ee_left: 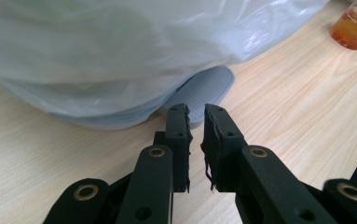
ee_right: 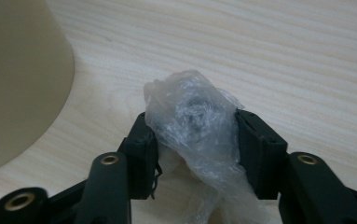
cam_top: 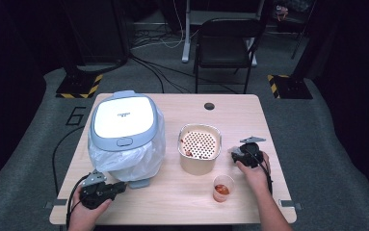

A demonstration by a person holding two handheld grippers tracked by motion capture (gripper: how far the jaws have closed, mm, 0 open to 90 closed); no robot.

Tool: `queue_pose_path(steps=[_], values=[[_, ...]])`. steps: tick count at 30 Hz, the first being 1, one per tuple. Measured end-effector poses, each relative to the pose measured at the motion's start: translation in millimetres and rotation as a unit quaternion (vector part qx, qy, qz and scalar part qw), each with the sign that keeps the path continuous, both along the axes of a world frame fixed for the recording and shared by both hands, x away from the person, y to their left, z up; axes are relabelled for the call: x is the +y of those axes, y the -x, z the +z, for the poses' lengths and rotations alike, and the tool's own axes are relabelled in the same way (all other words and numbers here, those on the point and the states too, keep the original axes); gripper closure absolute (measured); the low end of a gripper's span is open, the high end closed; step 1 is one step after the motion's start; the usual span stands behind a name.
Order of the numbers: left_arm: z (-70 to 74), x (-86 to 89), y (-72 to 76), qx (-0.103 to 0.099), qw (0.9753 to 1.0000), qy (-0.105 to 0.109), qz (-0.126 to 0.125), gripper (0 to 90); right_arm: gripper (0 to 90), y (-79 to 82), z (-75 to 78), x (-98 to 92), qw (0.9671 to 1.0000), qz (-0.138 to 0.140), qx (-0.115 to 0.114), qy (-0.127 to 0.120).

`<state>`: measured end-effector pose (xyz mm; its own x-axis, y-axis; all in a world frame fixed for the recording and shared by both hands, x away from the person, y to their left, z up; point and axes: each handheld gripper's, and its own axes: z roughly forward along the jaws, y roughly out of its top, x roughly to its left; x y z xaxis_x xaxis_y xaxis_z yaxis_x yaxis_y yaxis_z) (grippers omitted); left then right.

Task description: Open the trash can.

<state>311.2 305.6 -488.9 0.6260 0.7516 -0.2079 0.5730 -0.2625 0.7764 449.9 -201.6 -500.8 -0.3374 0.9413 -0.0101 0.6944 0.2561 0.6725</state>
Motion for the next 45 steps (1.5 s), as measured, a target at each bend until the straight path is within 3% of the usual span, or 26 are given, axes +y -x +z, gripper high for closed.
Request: queue_pose_path(steps=[4,7,11,12,16,20,22,23,25,26,28,30,35,37,38,40,41,43,45], values=[[-0.4,-9.6,2.8,0.001,0.9999,0.01,-0.005,80.8,58.7,7.3,4.5,-2.5,0.9999,0.006,0.015,-0.002],[-1.3,-18.9,3.3,-0.007,0.9999,-0.011,-0.008,82.1,60.3,15.2,6.6,-4.6,0.9997,0.01,0.02,-0.008],[-1.9,-25.5,2.6,-0.002,0.9999,-0.014,0.002,90.0,60.9,25.7,7.2,-5.6,0.9996,0.018,0.02,-0.012],[-2.1,-28.9,0.8,0.0,1.0,-0.005,-0.001,90.0,61.0,27.8,7.1,-5.3,0.9995,0.016,0.022,-0.016],[-0.7,-44.5,-4.0,-0.015,0.9995,-0.027,0.005,90.0,61.0,37.1,6.6,-6.1,0.9994,0.018,0.021,-0.02],[-3.9,-52.8,-8.5,-0.015,0.9993,-0.033,0.005,90.0,61.0,38.8,6.2,-5.1,0.9996,0.019,0.017,-0.014],[-8.6,-56.6,-11.0,-0.01,0.9984,-0.056,0.001,90.0,61.0,39.4,6.0,-6.0,0.9995,0.022,0.016,-0.015],[-10.1,-57.0,-11.8,-0.008,0.9981,-0.059,-0.014,90.0,61.0,39.7,5.9,-5.9,0.9996,0.02,0.016,-0.014],[-12.9,-60.5,-10.9,-0.007,0.9976,-0.066,-0.017,90.0,61.0,39.7,5.6,-6.6,0.9996,0.021,0.014,-0.013],[-16.5,-64.5,-10.6,-0.013,0.9952,-0.09,-0.037,90.0,61.0,39.9,5.5,-6.7,0.9996,0.021,0.013,-0.014],[-17.6,-68.8,-7.0,-0.027,0.992,-0.116,-0.041,90.0,61.0,40.9,5.6,-6.6,0.9996,0.02,0.014,-0.016],[-13.6,-69.4,-6.1,-0.031,0.9922,-0.114,-0.038,90.0,60.9,42.8,6.1,-5.6,0.9995,0.013,0.019,-0.02],[-4.6,-60.7,-11.8,-0.033,0.9956,-0.086,-0.018,90.0,60.9,41.7,4.6,-7.5,0.9996,0.013,0.013,-0.023],[-4.3,-58.7,-14.4,-0.039,0.9947,-0.094,-0.014,90.0,60.8,42.1,4.3,-7.6,0.9995,0.012,0.014,-0.026],[-5.0,-59.7,-13.7,-0.029,0.9956,-0.089,-0.008,90.0,60.8,42.2,4.3,-8.0,0.9995,0.014,0.015,-0.025],[-7.1,-60.5,-13.5,-0.031,0.9949,-0.095,-0.008,90.0,60.9,42.4,4.4,-7.5,0.9995,0.013,0.014,-0.024],[-7.0,-60.1,-15.0,-0.038,0.9938,-0.103,-0.018,90.0,60.8,42.1,4.4,-7.7,0.9996,0.016,0.013,-0.022],[-8.2,-61.4,-15.6,-0.03,0.995,-0.095,-0.012,90.0,60.8,42.1,4.4,-7.5,0.9996,0.018,0.012,-0.018],[-9.0,-60.3,-17.2,-0.034,0.9944,-0.098,-0.017,90.0,60.8,42.3,4.3,-7.2,0.9997,0.016,0.012,-0.017]])
